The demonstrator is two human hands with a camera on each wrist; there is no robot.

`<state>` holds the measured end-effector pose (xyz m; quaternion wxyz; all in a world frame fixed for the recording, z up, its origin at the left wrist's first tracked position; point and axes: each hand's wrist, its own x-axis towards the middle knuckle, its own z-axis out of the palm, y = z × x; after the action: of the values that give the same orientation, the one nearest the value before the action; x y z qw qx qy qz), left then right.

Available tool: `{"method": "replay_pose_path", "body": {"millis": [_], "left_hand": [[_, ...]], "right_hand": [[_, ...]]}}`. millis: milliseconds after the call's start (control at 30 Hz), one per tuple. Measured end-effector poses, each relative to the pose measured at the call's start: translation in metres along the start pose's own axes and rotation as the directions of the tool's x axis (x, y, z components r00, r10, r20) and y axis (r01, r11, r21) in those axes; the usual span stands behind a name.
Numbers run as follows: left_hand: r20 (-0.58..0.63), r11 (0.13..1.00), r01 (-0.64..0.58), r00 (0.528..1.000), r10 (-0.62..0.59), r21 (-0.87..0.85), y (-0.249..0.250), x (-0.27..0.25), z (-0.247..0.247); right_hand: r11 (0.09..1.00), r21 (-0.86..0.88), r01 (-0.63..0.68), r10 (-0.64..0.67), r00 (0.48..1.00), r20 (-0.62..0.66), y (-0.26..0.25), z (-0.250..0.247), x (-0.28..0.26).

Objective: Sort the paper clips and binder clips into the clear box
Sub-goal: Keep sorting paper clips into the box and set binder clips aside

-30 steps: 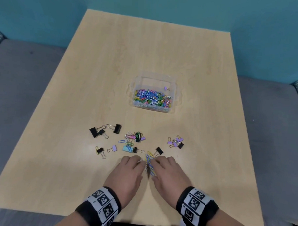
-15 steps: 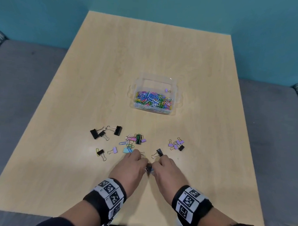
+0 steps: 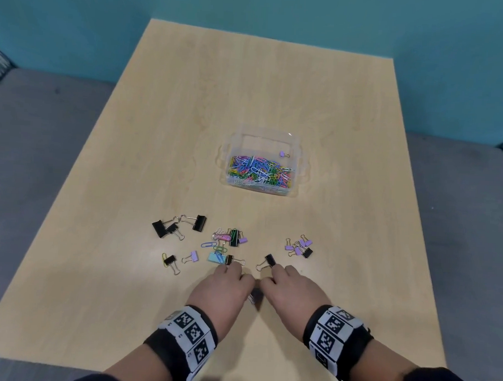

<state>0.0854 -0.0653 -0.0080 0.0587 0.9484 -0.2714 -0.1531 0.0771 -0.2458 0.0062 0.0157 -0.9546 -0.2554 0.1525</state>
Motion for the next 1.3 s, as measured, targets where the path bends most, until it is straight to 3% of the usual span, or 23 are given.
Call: {"method": "replay_pose_path", "body": {"millis": [200, 433, 567, 800, 967, 1133, 1233, 1300], "left_hand": [[0.035, 0.999, 0.029, 0.999, -0.029, -0.015, -0.003, -0.001, -0.003], [0.071, 0.986, 0.098, 0.994, -0.089, -0.138, -0.008, 0.003, -0.006], [0.091, 0.921, 0.242, 0.970, -0.225, -0.304, -0.010, 0.007, -0.012], [0.060, 0.830, 0.221, 0.973, -0.223, -0.512, -0.025, 0.015, -0.028], [0.035, 0.730, 0.287, 0.940, -0.339, -0.620, -0.032, 0.026, -0.047], [0.020, 0.583, 0.285, 0.908, -0.418, -0.761, -0.052, 0.082, -0.090], [-0.095, 0.609, 0.219, 0.893, -0.440, -0.763, -0.065, 0.133, -0.119], [-0.108, 0.615, 0.204, 0.895, -0.432, -0.762, -0.069, 0.160, -0.133]], "right_hand": [[0.999, 0.005, -0.054, 0.054, 0.998, 0.017, -0.003, -0.001, 0.001], [0.998, 0.025, -0.061, 0.056, 0.983, 0.173, 0.003, -0.005, 0.009], [0.985, 0.142, -0.095, 0.058, 0.967, 0.248, 0.014, -0.008, 0.013], [0.980, 0.193, -0.041, -0.022, 0.949, 0.313, 0.016, -0.017, 0.012], [0.986, 0.167, -0.028, -0.024, 0.952, 0.305, 0.015, -0.017, 0.012], [0.987, 0.145, -0.063, 0.015, 0.950, 0.311, 0.017, -0.008, 0.008], [0.996, 0.082, -0.036, 0.005, 0.939, 0.344, 0.017, -0.007, 0.009], [0.993, 0.106, -0.059, 0.018, 0.937, 0.349, 0.016, -0.007, 0.008]]}}
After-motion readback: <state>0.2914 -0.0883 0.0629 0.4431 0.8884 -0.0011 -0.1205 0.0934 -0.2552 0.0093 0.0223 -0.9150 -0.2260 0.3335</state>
